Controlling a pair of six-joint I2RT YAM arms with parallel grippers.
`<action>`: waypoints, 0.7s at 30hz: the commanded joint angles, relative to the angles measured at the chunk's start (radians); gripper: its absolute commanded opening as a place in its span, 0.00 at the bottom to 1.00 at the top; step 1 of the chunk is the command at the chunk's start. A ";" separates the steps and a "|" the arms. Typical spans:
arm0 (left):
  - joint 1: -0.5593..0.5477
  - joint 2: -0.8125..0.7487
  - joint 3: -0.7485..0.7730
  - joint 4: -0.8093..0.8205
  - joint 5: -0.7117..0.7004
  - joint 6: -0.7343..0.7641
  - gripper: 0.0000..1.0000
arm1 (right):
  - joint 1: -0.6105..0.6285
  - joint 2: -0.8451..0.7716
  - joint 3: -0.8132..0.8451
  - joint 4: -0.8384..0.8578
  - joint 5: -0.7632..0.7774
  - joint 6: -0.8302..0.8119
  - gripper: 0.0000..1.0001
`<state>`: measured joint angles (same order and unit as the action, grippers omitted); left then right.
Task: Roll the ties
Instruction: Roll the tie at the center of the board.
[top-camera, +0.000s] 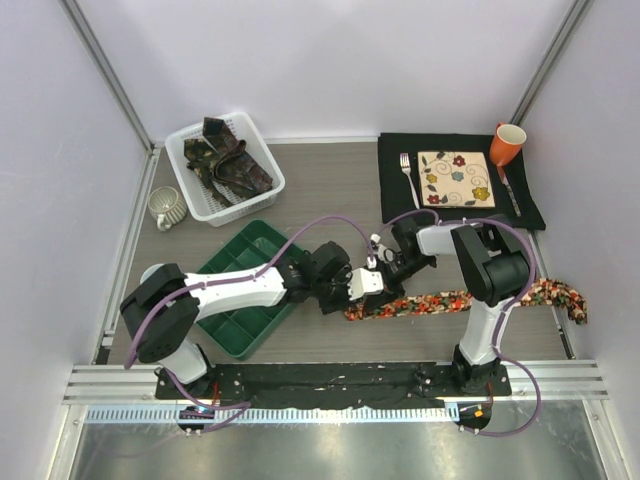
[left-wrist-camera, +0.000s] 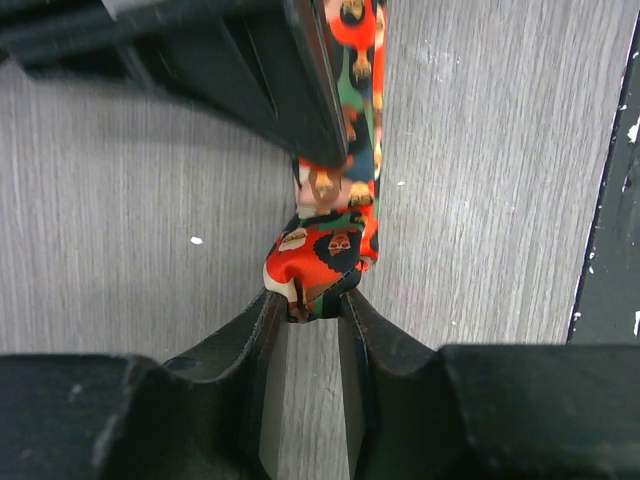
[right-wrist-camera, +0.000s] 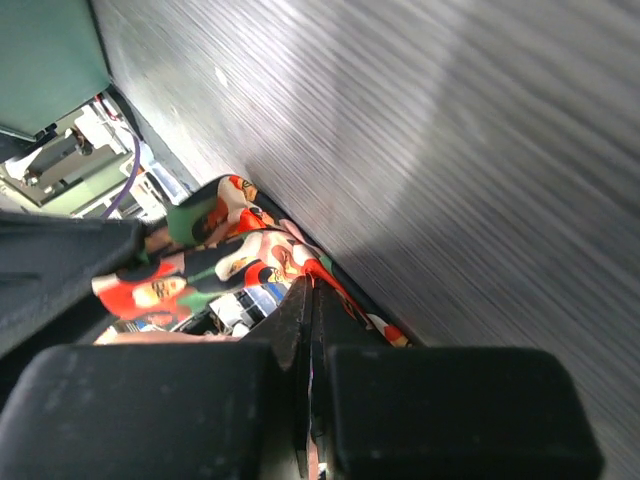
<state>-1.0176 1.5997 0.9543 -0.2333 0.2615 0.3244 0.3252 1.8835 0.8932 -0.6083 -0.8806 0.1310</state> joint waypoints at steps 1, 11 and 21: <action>0.007 -0.043 0.044 -0.006 -0.008 0.019 0.28 | 0.041 0.029 0.027 0.088 -0.006 0.085 0.01; 0.005 -0.015 0.050 -0.009 0.050 0.030 0.29 | 0.052 -0.064 0.076 0.001 -0.047 0.045 0.10; -0.004 0.062 0.073 0.035 0.070 0.047 0.29 | -0.055 -0.172 0.030 -0.152 -0.126 -0.054 0.33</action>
<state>-1.0142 1.6386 0.9760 -0.2451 0.3004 0.3500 0.3012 1.7378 0.9417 -0.6777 -0.9417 0.1390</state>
